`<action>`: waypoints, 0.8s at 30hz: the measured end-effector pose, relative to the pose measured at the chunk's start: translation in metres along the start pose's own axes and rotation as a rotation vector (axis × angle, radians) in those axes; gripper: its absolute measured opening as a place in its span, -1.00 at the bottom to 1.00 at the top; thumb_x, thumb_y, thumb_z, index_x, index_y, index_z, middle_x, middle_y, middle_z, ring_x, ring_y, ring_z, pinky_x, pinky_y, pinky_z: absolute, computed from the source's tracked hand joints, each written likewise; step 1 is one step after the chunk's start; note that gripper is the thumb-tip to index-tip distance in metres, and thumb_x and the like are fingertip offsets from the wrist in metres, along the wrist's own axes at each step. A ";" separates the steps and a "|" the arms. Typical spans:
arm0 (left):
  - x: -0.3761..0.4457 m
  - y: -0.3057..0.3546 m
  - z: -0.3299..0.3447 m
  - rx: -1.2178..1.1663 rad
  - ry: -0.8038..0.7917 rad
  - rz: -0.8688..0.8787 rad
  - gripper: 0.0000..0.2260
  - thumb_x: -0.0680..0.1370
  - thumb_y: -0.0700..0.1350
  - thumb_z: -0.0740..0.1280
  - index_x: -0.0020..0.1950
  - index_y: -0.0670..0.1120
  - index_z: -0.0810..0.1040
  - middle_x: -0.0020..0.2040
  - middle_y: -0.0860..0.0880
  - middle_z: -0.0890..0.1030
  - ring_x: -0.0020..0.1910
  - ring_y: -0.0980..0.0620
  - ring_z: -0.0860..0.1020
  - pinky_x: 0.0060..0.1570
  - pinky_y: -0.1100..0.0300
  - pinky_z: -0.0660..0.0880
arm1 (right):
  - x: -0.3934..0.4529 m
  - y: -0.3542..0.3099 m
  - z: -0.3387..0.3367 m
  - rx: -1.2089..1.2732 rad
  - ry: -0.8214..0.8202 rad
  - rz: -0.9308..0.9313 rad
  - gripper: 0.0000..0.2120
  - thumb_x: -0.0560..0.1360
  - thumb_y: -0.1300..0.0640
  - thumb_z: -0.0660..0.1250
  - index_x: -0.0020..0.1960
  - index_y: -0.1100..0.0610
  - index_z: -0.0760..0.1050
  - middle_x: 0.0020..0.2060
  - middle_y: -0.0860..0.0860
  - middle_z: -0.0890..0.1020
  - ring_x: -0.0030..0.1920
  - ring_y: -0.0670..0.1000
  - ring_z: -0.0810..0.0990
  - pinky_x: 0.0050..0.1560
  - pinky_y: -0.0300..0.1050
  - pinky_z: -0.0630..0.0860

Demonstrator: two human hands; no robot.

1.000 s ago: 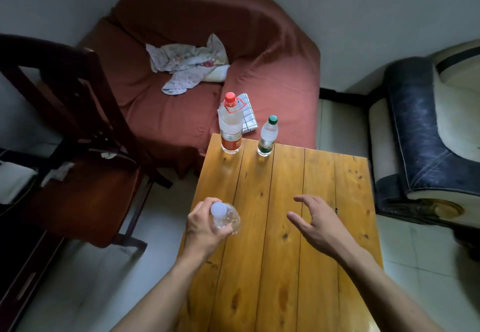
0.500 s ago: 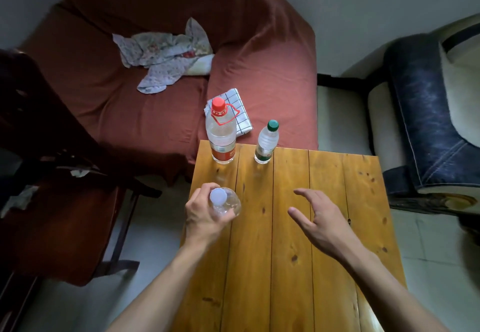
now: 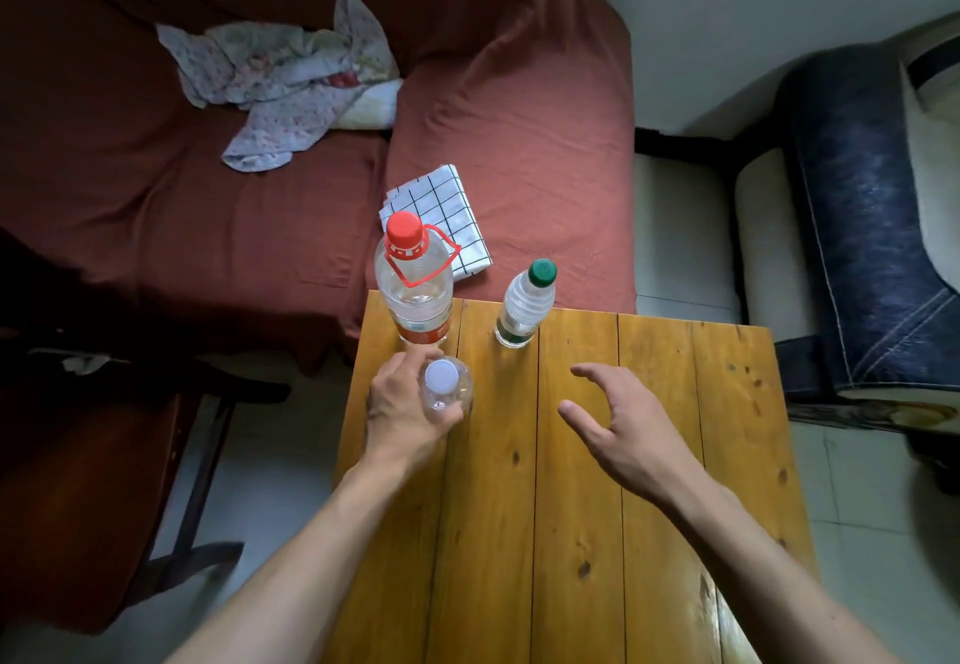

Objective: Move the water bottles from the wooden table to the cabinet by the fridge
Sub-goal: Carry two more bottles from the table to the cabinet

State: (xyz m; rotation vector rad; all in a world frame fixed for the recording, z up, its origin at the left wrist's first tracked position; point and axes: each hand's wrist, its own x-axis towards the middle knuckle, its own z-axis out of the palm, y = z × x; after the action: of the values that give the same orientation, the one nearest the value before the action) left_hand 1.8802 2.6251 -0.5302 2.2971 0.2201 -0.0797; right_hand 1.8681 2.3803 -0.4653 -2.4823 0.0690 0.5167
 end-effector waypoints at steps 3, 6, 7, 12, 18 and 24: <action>0.006 -0.005 0.009 0.013 -0.027 0.008 -0.48 0.23 -0.11 0.62 0.14 -0.02 0.56 0.01 0.00 0.60 -0.03 0.01 0.57 -0.10 0.09 0.61 | 0.015 0.001 0.002 0.029 0.011 -0.008 -0.52 0.57 -0.10 0.29 0.45 -0.02 0.35 0.39 -0.04 0.46 0.38 -0.08 0.41 0.33 -0.19 0.32; 0.009 -0.009 0.014 0.006 -0.026 0.016 -0.43 0.23 -0.09 0.62 0.20 -0.02 0.55 0.05 0.00 0.60 0.00 0.03 0.56 -0.05 0.13 0.59 | 0.028 0.003 0.007 0.048 0.028 -0.017 -0.55 0.58 -0.08 0.30 0.43 -0.01 0.37 0.36 -0.03 0.49 0.35 -0.09 0.43 0.32 -0.19 0.35; 0.009 -0.011 0.016 0.003 -0.022 0.014 -0.42 0.23 -0.08 0.62 0.21 -0.01 0.55 0.06 0.01 0.60 0.00 0.04 0.55 -0.03 0.15 0.58 | 0.031 0.005 0.010 0.054 0.027 -0.014 -0.56 0.58 -0.07 0.30 0.42 -0.01 0.38 0.34 -0.03 0.50 0.33 -0.09 0.43 0.31 -0.19 0.36; 0.007 -0.017 0.020 -0.031 -0.024 0.027 -0.40 0.24 -0.06 0.64 0.24 0.01 0.55 0.10 0.03 0.59 0.05 0.05 0.56 0.01 0.19 0.57 | 0.048 0.008 0.032 0.116 0.016 0.010 -0.55 0.55 -0.07 0.34 0.40 0.03 0.41 0.30 0.00 0.54 0.27 -0.09 0.48 0.30 -0.11 0.46; 0.008 -0.020 0.020 -0.047 -0.041 0.041 -0.40 0.26 -0.02 0.64 0.25 0.05 0.52 0.12 0.08 0.58 0.07 0.09 0.56 0.01 0.08 0.62 | 0.074 0.004 0.052 0.281 0.187 0.046 -0.30 0.41 -0.12 0.51 0.46 -0.05 0.31 0.28 -0.04 0.51 0.22 -0.09 0.50 0.22 -0.01 0.56; 0.009 -0.025 0.018 -0.104 -0.056 0.040 -0.38 0.25 -0.06 0.66 0.26 0.01 0.55 0.13 0.08 0.59 0.09 0.12 0.57 -0.04 0.49 0.51 | 0.106 0.003 0.060 0.406 0.364 0.033 -0.20 0.32 -0.07 0.60 0.45 -0.06 0.30 0.29 -0.12 0.49 0.25 -0.14 0.47 0.21 -0.02 0.55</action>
State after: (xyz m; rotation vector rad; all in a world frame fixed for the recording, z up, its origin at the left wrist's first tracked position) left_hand 1.8850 2.6297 -0.5615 2.1917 0.1461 -0.1098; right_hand 1.9447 2.4193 -0.5520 -2.1465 0.3264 0.0463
